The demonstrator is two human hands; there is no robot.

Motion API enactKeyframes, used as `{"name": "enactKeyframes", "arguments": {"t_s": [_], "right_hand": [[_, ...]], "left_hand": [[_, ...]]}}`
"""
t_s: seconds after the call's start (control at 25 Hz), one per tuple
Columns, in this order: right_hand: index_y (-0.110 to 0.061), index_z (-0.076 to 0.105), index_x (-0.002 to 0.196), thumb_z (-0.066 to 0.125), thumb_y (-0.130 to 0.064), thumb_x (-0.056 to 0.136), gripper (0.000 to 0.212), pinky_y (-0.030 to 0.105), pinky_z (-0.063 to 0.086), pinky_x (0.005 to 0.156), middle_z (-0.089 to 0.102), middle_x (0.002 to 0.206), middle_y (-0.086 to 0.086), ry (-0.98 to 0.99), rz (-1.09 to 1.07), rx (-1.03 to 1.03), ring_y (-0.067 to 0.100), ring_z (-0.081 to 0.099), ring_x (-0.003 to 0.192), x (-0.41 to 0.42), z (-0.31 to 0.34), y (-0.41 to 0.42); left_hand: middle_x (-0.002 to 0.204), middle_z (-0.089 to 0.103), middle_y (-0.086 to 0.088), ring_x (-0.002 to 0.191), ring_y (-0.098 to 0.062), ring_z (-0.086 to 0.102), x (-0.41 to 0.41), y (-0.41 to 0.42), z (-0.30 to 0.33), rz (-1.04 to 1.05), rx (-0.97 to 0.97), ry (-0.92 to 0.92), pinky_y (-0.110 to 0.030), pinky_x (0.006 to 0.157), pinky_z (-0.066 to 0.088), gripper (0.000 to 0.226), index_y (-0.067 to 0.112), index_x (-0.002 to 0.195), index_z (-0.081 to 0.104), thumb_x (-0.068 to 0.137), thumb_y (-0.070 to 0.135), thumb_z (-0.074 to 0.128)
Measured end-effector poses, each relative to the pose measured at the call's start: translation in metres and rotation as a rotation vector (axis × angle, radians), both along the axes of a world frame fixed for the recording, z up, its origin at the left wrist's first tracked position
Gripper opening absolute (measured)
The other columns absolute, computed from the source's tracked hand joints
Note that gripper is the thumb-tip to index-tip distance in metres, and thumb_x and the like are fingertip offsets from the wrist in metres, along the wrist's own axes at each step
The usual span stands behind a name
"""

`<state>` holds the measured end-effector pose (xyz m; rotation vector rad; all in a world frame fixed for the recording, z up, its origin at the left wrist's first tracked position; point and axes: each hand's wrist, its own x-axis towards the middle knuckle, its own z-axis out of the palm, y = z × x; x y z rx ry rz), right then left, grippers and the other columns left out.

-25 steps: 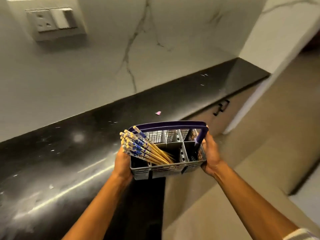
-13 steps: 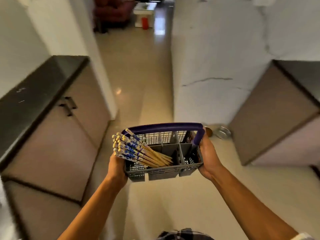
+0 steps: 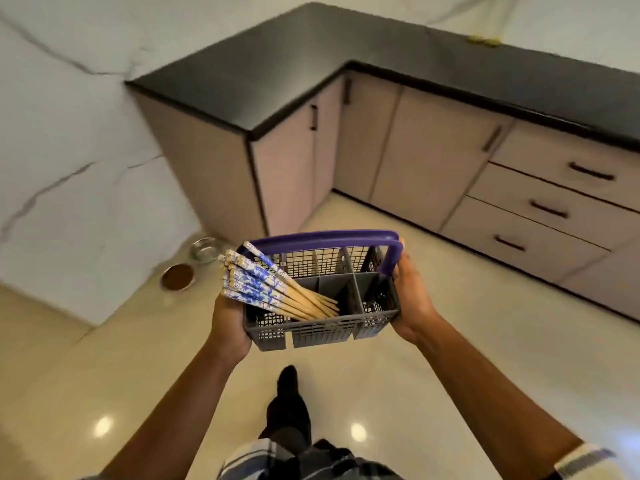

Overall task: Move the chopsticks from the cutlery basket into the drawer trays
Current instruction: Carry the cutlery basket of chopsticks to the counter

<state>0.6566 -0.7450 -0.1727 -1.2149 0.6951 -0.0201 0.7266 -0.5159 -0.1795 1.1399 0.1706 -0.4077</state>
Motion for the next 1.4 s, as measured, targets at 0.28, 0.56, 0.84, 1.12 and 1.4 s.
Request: {"name": "enactKeyframes", "arguments": {"t_s": [0.28,0.56,0.84,1.12,1.4], "right_hand": [[-0.014,0.060,0.122,0.029,-0.060,0.099,0.061,0.043,0.051,0.087,0.069,0.116,0.014,0.009,-0.465,0.019,0.031,0.064,0.108,0.000,0.003,-0.145],[-0.018,0.061,0.107,0.033,-0.063,0.097,0.054,0.047,0.051,0.088,0.069,0.104,0.013,-0.009,-0.829,-0.007,0.031,0.066,0.099,0.003,0.014,-0.319],[-0.020,0.065,0.110,0.029,-0.064,0.097,0.058,0.046,0.050,0.091,0.071,0.112,0.012,-0.033,-0.859,0.025,0.030,0.066,0.106,0.006,0.011,-0.523],[-0.018,0.068,0.113,0.032,-0.063,0.097,0.060,0.045,0.054,0.090,0.077,0.103,0.009,-0.043,-0.786,-0.022,0.028,0.072,0.099,0.038,0.035,-0.729],[-0.017,0.063,0.115,0.039,-0.068,0.092,0.061,0.047,0.053,0.090,0.073,0.100,0.009,-0.075,-0.792,-0.041,0.028,0.070,0.097,0.108,0.030,-0.912]], "left_hand": [[0.074,0.077,-0.002,0.072,-0.019,0.072,0.092,-0.205,-0.013,-0.433,-0.072,0.090,-0.027,0.057,0.060,0.038,0.021,0.064,0.081,0.087,0.028,0.051],[0.113,0.067,-0.018,0.111,-0.037,0.059,0.147,-0.447,-0.015,-0.696,-0.029,0.191,-0.051,0.109,0.040,0.040,0.000,0.118,0.061,0.103,0.023,0.033],[0.100,0.073,-0.012,0.103,-0.034,0.063,0.152,-0.667,-0.018,-0.747,-0.008,0.144,-0.052,0.105,0.042,0.037,0.004,0.107,0.064,0.104,0.026,0.034],[0.122,0.064,-0.026,0.119,-0.043,0.057,0.186,-0.861,0.003,-0.841,-0.087,0.147,-0.058,0.109,0.036,0.058,-0.003,0.125,0.059,0.095,0.044,0.044],[0.088,0.076,-0.013,0.086,-0.031,0.071,0.250,-1.034,0.014,-0.845,-0.105,0.004,-0.044,0.087,0.053,0.046,0.005,0.098,0.069,0.104,0.030,0.030]]}}
